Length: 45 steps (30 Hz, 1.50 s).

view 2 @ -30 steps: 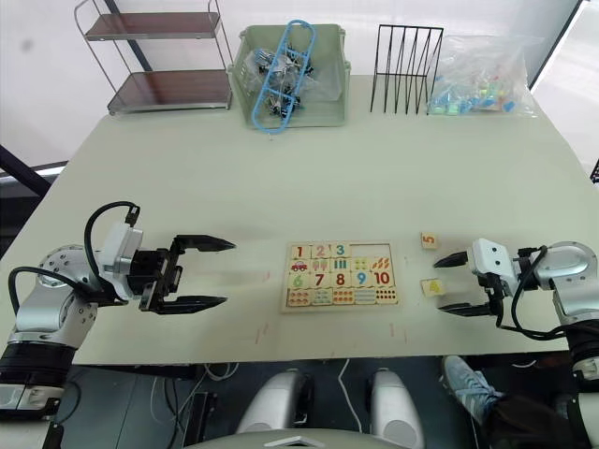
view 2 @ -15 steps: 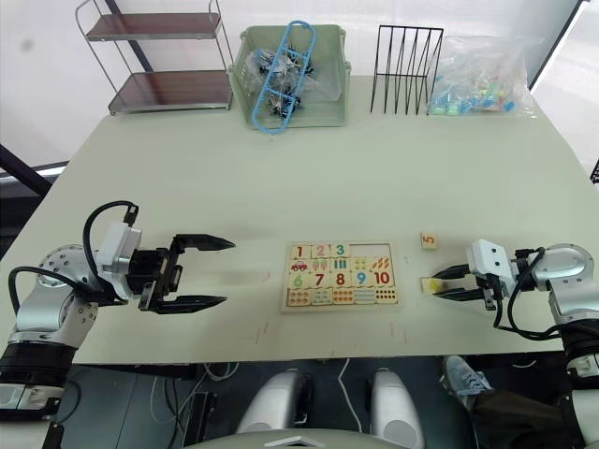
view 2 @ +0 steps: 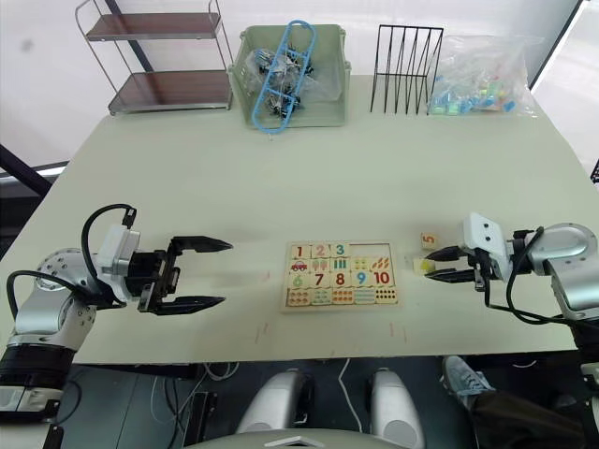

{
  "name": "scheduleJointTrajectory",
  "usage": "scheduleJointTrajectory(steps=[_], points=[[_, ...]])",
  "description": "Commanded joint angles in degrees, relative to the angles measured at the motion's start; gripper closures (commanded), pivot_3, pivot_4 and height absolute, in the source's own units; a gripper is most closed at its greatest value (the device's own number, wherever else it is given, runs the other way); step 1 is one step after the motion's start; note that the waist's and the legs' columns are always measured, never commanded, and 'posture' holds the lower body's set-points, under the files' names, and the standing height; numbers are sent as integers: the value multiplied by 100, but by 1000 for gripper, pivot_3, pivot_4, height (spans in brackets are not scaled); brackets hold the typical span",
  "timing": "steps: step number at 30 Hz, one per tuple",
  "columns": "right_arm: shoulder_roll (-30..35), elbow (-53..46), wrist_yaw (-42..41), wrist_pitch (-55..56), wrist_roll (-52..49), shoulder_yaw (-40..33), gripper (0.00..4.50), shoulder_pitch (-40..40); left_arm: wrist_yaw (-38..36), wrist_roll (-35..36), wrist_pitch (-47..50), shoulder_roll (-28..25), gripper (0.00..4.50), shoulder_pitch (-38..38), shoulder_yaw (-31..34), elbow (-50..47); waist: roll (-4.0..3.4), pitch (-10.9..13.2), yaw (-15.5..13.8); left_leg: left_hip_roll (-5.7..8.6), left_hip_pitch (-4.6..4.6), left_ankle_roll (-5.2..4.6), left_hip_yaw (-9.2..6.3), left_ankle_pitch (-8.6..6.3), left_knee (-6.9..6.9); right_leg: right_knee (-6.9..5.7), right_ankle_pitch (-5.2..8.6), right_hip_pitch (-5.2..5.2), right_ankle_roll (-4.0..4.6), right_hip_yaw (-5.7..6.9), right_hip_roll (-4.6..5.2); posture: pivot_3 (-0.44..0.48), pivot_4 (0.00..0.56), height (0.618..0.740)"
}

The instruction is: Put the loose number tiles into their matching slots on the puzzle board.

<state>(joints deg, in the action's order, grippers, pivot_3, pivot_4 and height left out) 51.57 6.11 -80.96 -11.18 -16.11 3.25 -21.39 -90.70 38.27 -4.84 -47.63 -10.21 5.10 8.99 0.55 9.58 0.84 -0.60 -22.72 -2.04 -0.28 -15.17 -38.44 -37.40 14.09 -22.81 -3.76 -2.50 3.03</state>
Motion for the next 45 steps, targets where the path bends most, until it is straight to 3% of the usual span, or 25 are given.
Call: scheduleJointTrajectory(steps=[1, 13, 28, 45], points=[[71, -434, 206, -575, -109, -72, 3620, -340, 57, -21, -44, 56, 0, 184, 312, -185, -1, 0, -1, 0, -1, 0, 1, 0, 0, 0, 0, -2, 0, 0, 1, 0, 150, 740], [-96, -369, 396, -1285, 798, 1017, 3620, -1676, 943, -80, 256, 369, 0, 968, 691, -1253, -1, 1, -4, 1, -22, 0, 6, 0, 1, -3, -1, -28, -1, -3, 11, 0, 150, 740], [-603, -418, 420, -3094, 1834, 2469, 3620, -3160, 1831, -49, 511, 577, 0, 1784, 1069, -2126, -1, 1, 8, 1, -23, 1, 4, 0, 4, -3, 0, -32, 3, -1, 16, 0, 150, 740], [-1312, -808, 676, -4193, 1905, 3005, 3620, -3483, 1901, -101, 603, 542, 0, 1721, 985, -2251, -2, 2, 10, 3, -31, 2, 3, -1, 9, -4, 0, -42, 5, 2, 22, 0, 150, 740]])
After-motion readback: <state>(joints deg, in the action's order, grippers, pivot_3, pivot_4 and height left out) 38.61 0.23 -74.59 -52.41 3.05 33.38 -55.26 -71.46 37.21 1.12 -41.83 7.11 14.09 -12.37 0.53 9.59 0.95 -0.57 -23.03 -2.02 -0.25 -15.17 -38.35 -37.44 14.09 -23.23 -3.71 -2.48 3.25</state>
